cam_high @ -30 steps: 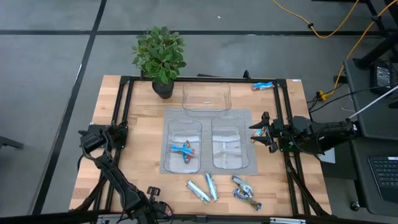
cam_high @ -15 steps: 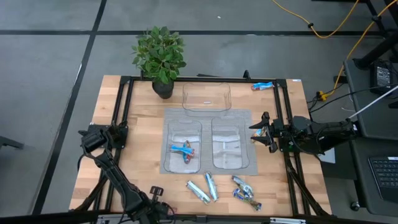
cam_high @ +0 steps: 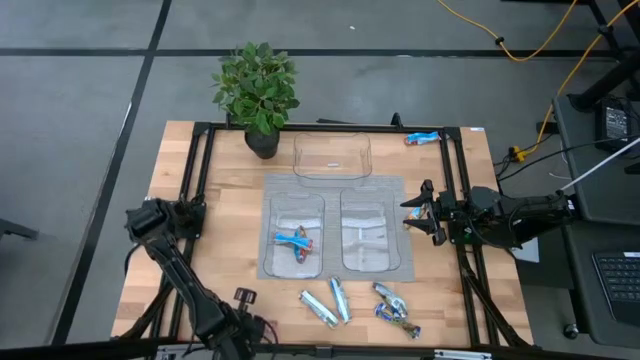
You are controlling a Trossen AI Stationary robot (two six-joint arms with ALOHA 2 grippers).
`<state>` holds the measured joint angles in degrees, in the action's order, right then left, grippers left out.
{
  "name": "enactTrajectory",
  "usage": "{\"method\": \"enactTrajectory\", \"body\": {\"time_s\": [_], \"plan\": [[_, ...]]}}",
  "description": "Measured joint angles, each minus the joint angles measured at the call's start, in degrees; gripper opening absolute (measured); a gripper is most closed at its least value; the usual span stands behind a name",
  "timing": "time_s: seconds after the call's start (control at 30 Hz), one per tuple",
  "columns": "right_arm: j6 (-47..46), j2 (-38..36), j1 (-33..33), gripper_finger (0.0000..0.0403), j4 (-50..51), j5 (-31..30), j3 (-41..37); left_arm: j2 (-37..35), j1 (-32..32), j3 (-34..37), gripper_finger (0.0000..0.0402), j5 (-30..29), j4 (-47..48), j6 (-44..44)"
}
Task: Pick and place Granola Bars by type
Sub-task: Put the red granola bar into the bottom left transparent bin
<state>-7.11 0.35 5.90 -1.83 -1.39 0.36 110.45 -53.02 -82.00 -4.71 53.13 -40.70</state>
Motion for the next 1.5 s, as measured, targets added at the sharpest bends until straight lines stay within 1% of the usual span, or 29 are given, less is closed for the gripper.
{"method": "enactTrajectory", "body": {"time_s": [0.1,0.23,0.53,0.73,0.9,1.03,1.17,1.23,1.5], "plan": [[-0.07,0.00,0.00,0.0236,0.02,0.00,0.00,-3.63,0.81,0.00,0.0014,-3.59,4.66,0.00],[-0.02,-0.01,0.00,0.0236,0.02,0.00,0.00,-8.55,2.09,0.00,0.0012,-10.03,7.45,0.00],[0.01,0.01,-0.01,0.0236,0.00,0.00,0.00,-18.95,5.19,0.00,0.0014,-23.72,7.65,0.00],[-0.01,0.00,-0.01,0.0236,0.00,0.00,-0.02,-26.51,5.11,0.00,0.0014,-35.25,7.42,0.98],[-0.01,0.01,0.01,0.0236,0.00,0.00,-0.02,-32.00,4.58,0.00,0.0014,-43.22,7.09,4.63],[0.01,-0.01,0.01,0.0236,0.00,0.00,-0.01,-35.15,4.60,0.00,0.0015,-46.30,7.08,9.07],[-0.04,-0.01,-0.01,0.0236,0.02,0.00,0.00,-37.45,4.77,0.00,0.0015,-46.84,7.08,13.03],[-0.01,-0.01,-0.01,0.0236,0.02,0.00,0.00,-38.68,4.77,0.00,0.0015,-47.37,7.09,14.03],[-0.05,-0.01,0.00,0.0236,0.01,0.00,0.00,-42.64,4.77,0.00,0.0015,-52.59,7.10,16.18]]}}
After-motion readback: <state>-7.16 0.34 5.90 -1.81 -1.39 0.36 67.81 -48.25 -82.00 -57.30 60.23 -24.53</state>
